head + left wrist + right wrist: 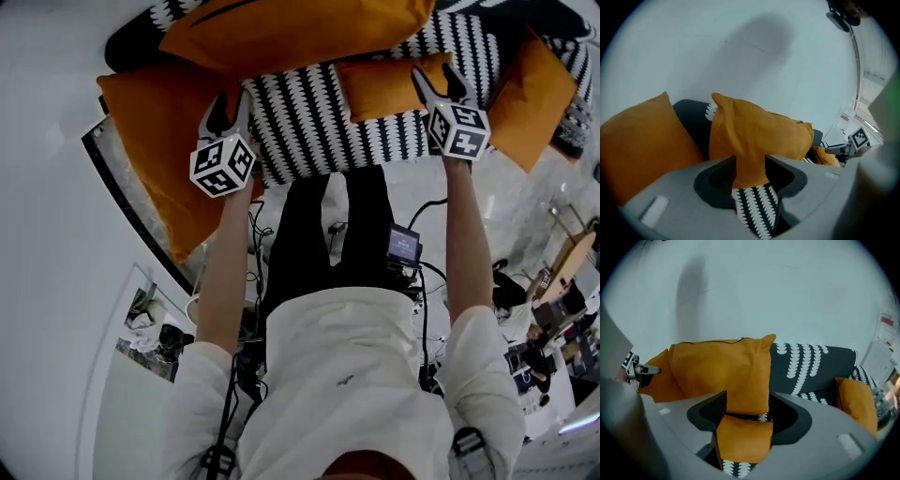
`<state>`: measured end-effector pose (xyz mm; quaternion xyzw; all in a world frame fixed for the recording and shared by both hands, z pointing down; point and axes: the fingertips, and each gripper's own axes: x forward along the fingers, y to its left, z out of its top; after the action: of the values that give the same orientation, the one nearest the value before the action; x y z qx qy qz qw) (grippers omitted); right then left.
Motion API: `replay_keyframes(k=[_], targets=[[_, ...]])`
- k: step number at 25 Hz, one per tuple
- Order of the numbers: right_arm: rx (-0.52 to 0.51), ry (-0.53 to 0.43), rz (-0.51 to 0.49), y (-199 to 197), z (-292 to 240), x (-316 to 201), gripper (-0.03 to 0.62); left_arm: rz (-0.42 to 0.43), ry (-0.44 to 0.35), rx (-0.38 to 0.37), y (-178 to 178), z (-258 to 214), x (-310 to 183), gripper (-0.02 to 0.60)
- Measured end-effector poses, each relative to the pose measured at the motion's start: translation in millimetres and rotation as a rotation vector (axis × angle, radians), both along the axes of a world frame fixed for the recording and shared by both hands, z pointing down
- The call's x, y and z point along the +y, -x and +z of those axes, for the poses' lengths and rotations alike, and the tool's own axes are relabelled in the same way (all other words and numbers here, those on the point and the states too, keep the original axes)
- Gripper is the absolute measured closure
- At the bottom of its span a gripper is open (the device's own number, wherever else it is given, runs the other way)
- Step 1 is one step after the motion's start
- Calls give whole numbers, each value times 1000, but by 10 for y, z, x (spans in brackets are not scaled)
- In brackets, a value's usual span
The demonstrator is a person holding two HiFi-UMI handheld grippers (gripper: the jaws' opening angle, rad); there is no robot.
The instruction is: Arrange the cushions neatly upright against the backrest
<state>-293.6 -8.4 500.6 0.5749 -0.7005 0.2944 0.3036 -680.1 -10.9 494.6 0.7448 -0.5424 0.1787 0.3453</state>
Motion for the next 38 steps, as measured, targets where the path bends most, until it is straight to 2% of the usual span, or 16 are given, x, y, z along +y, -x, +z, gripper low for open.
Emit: replay_keyframes(k=[3,9,14,17,20,22,25,32,38], targets=[[-7,29,40,-66,101,216,278,52,35,13,-205,155,166,403],[-2,72,22,-184,303,461,278,117,91,40,-636,366,437,383],[-24,111,-1,-603,598,561,270,128,112,71,-1206,613,525,357],[-36,149,-29,-968,880,586,274,135,152,130,-1663,877,548,324],[-43,209,-77,-1151,1147,648,279,107,222,218,-1899,1154,643,304],[-51,249,-111,-1260,1288,653,258,90,274,210,-1992,1333,698,289],[-59,275,-166,-1441,1418,566,261,75,313,179,-2177,1503,700,277],[-119,316,-270,-1622,1615,448,246,42,342,148,-2517,1626,645,270],[-222,367,-296,-1621,1742,475,258,33,372,128,-2659,1719,645,272]])
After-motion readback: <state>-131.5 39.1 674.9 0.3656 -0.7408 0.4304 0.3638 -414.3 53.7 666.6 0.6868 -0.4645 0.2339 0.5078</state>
